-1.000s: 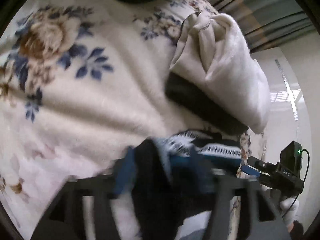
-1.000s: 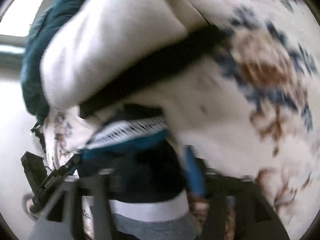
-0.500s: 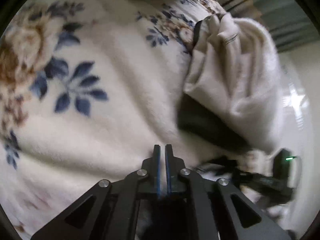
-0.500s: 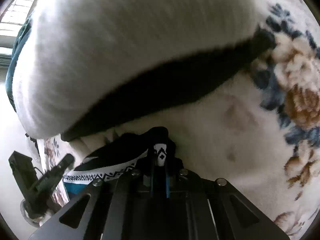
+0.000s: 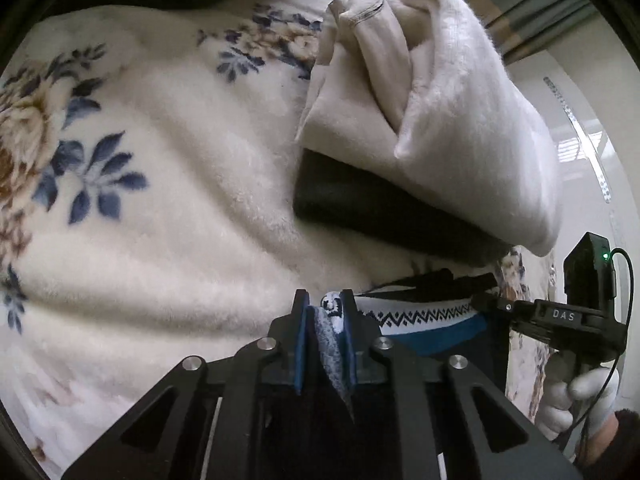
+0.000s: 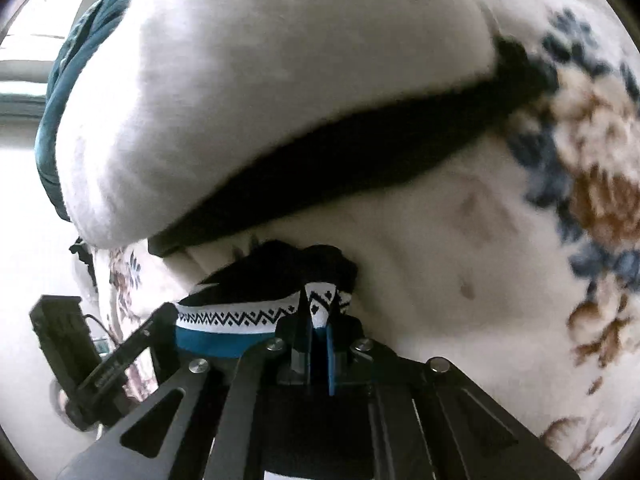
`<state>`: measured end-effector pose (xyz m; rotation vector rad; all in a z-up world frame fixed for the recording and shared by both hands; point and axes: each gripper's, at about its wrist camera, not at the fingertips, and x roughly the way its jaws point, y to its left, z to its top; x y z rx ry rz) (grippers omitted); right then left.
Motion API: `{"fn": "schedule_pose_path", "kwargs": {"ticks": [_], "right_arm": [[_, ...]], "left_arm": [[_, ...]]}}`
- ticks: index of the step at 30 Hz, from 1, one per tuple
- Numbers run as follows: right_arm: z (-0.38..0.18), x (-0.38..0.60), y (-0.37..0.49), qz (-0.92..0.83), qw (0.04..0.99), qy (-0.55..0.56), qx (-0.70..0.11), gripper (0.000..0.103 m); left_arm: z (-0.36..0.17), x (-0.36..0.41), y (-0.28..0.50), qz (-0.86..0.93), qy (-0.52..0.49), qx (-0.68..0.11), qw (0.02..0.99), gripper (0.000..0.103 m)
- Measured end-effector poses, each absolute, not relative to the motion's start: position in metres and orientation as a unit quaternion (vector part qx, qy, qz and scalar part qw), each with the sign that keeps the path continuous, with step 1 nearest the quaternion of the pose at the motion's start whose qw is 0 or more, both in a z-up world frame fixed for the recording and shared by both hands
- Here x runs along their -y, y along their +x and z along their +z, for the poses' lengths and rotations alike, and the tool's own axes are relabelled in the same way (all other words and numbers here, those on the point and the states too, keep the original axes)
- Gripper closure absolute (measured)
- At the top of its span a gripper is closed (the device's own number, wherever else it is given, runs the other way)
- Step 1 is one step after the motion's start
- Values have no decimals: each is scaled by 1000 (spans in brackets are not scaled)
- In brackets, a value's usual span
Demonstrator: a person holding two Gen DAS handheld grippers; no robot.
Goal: Fold small clothes
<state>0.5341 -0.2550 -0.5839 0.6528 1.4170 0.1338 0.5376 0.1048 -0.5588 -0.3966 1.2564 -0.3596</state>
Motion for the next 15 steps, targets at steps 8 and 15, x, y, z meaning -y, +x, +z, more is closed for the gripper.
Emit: {"fn": "schedule_pose_path", "kwargs": {"ticks": [8, 15], "right_arm": [[-603, 248, 543, 30, 696, 280, -660, 97], [-536, 253, 489, 92, 692, 267, -664, 40]], "left_arm": [[-574, -118, 547, -180, -225, -602, 745, 84], [-498, -156, 475, -197, -258, -557, 764, 39]]}}
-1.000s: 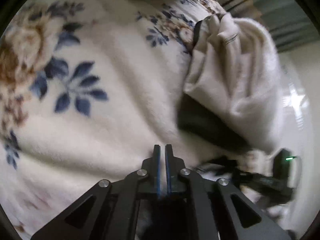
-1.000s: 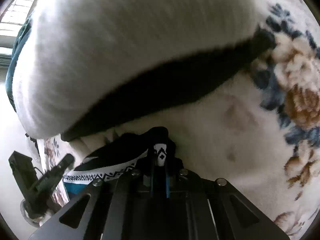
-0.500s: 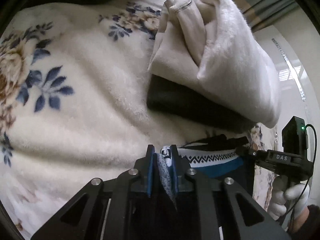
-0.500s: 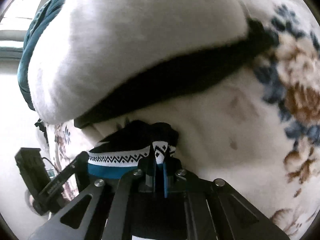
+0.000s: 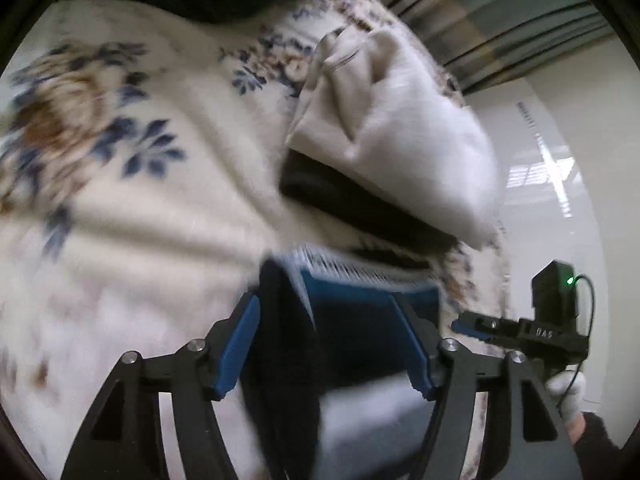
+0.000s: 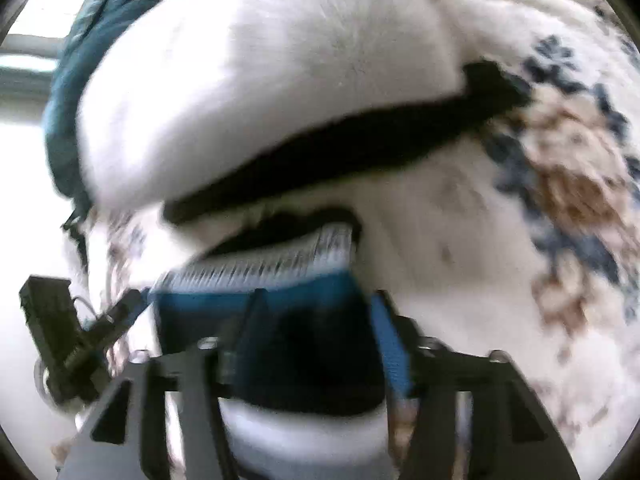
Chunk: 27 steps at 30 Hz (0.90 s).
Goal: Fold small clothes
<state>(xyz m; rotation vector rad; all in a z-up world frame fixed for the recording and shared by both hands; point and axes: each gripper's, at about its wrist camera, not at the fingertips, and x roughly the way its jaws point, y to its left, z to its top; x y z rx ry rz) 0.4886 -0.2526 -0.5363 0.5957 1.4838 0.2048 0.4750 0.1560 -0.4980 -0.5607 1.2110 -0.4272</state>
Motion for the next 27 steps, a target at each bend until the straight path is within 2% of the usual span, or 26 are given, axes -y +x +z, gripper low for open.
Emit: {"fn": "schedule_pose_path", "kwargs": {"ticks": [6, 10, 17, 20, 24, 25, 27], "right_arm": [[-494, 268, 361, 117, 659, 286, -685, 35], [-498, 267, 254, 121, 620, 294, -718, 35], [-566, 250, 89, 103, 527, 334, -775, 35], [-598, 236, 47, 109, 501, 350, -784, 35], [-627, 215, 18, 120, 490, 356, -787, 36], [-631, 210, 14, 122, 492, 355, -785, 38], [-635, 199, 12, 133, 486, 363, -783, 57]], "left_arm": [[-451, -181, 329, -174, -277, -563, 759, 38], [-471, -184, 231, -136, -285, -613, 724, 37], [-547, -185, 108, -84, -284, -689, 662, 37], [-572, -183, 87, -92, -293, -704, 641, 37], [-572, -176, 77, -123, -273, -697, 652, 35], [-573, -176, 74, -128, -270, -695, 654, 35], [-572, -177, 69, -141, -277, -689, 654, 35]]}}
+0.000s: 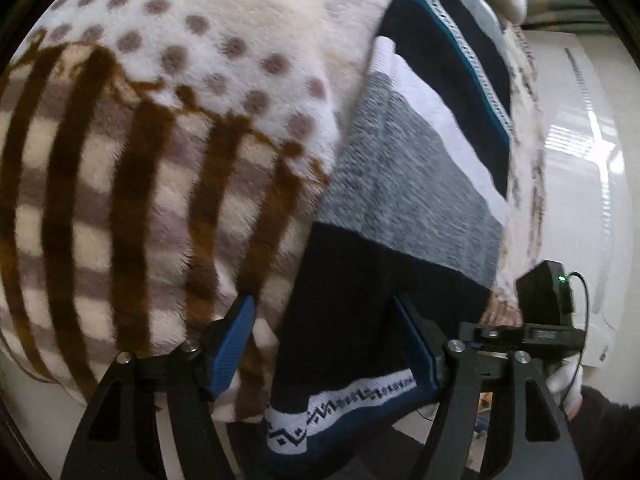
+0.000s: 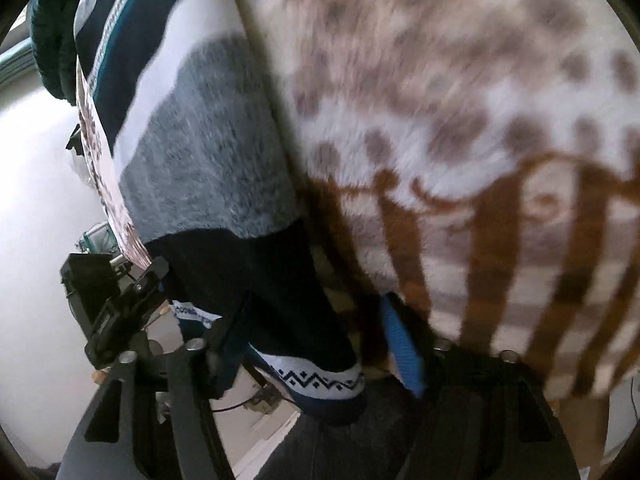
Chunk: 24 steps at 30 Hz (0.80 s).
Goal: Fold small clothes
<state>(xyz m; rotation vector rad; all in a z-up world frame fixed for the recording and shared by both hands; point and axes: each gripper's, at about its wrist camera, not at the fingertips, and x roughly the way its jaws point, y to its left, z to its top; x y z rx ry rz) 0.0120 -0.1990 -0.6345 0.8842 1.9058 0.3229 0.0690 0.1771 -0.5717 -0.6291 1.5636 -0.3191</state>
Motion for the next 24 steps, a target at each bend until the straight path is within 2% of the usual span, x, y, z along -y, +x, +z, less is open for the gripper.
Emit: {"fn": "schedule_pose_path", "kwargs": {"ticks": [2, 3, 5, 8, 9, 10, 11, 12, 13, 14, 16, 17, 18, 24], "right_arm": [[-635, 191, 7, 146, 485, 358, -785, 65], [-635, 190, 3, 149, 484, 356, -786, 73], [-635, 189, -1, 152, 479, 361, -785, 79], [-635, 190, 2, 154, 475, 373, -782, 79], [-637, 191, 2, 155, 475, 373, -782, 73], [-638, 190, 5, 157, 470, 377, -782, 67], [-644, 183, 8, 163, 462, 387, -781, 56], [-645, 179, 9, 168, 460, 391, -779, 51], [-645, 180, 11, 168, 462, 388, -780, 50], [-647, 175, 12, 167, 463, 387, -780, 50], [-644, 171, 12, 163, 469, 382, -780, 68], [-640, 164, 10, 160, 471, 379, -780, 84], [-637, 163, 8, 162, 471, 389, -775, 91], [-597, 165, 7, 172, 485, 432, -741, 93]], "left_arm": [[-571, -178, 66, -149, -288, -687, 650, 35], [-570, -179, 64, -153, -294, -685, 649, 35], [-568, -180, 59, -160, -306, -682, 645, 35], [-566, -181, 52, -171, -317, -676, 643, 37], [-565, -180, 50, -178, -325, -674, 639, 38], [-564, -179, 49, -182, -329, -673, 637, 49], [-563, -177, 48, -183, -332, -673, 635, 58], [-565, -177, 47, -178, -338, -672, 634, 74], [-568, -173, 46, -173, -344, -672, 632, 87], [-569, -174, 43, -170, -349, -671, 631, 92], [-565, -172, 40, -164, -355, -668, 633, 92], [-561, -172, 39, -160, -357, -665, 636, 92], [-557, -171, 38, -159, -364, -662, 636, 93], [-517, -177, 38, -162, -405, -641, 631, 94]]}}
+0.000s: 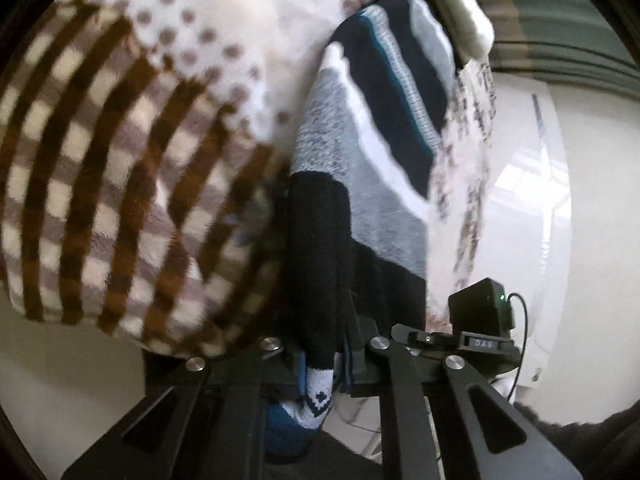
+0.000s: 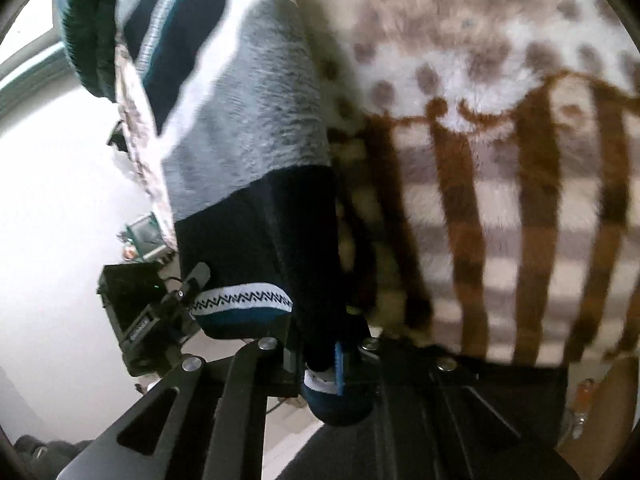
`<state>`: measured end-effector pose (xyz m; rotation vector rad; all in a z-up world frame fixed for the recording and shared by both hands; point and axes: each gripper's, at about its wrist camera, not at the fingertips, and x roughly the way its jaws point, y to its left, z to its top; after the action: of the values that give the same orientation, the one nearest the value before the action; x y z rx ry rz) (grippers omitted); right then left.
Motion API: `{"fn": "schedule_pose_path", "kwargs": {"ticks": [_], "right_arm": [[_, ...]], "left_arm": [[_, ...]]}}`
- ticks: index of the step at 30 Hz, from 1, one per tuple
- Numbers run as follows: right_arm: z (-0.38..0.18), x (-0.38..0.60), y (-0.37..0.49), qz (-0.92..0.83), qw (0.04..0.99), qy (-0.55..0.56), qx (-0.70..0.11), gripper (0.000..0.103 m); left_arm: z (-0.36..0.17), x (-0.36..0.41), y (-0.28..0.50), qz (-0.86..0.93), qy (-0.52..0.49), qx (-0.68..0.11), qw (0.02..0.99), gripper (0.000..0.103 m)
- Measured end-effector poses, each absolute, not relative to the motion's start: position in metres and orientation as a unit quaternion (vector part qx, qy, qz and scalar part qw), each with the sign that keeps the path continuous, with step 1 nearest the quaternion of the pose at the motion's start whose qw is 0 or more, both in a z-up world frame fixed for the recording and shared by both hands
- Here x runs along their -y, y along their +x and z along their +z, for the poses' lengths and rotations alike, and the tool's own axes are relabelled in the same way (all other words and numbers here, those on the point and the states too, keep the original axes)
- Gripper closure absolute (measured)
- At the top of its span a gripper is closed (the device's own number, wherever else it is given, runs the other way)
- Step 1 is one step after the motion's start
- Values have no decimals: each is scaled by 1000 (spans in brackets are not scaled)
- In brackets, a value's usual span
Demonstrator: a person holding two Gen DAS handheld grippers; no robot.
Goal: Fold small clothes
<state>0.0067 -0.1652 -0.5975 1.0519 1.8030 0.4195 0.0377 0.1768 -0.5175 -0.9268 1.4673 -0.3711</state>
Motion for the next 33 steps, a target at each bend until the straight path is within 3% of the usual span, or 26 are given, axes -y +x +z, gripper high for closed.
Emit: {"fn": "schedule_pose_path", "kwargs": {"ticks": [6, 13, 18, 24, 26, 30, 31, 33], "right_arm": [[-533, 171, 40, 207, 514, 459, -695, 93], [-474, 187, 152, 219, 580, 479, -621, 93], [-481, 199, 261, 189, 622, 482, -588, 93], [-529, 209, 393, 142, 618, 506, -584, 93], [-543, 215, 428, 120, 613, 513, -589, 89], [-562, 220, 474, 109, 599, 536, -586, 87], [-564, 218, 485, 110, 599, 534, -587, 86], [-566, 216, 490, 117, 599, 539, -580, 70]], "left_arm": [[-457, -175, 73, -186, -461, -591, 635, 94], [-430, -161, 194, -228, -491, -519, 661, 94], [-455, -149, 312, -228, -485, -495, 684, 94], [-494, -146, 421, -211, -467, -521, 682, 93], [-509, -147, 449, -200, -476, -538, 666, 88], [-520, -160, 475, -195, -501, -529, 657, 62], [-522, -163, 478, -195, -509, -524, 654, 59], [-530, -167, 487, -189, -516, -528, 648, 55]]}}
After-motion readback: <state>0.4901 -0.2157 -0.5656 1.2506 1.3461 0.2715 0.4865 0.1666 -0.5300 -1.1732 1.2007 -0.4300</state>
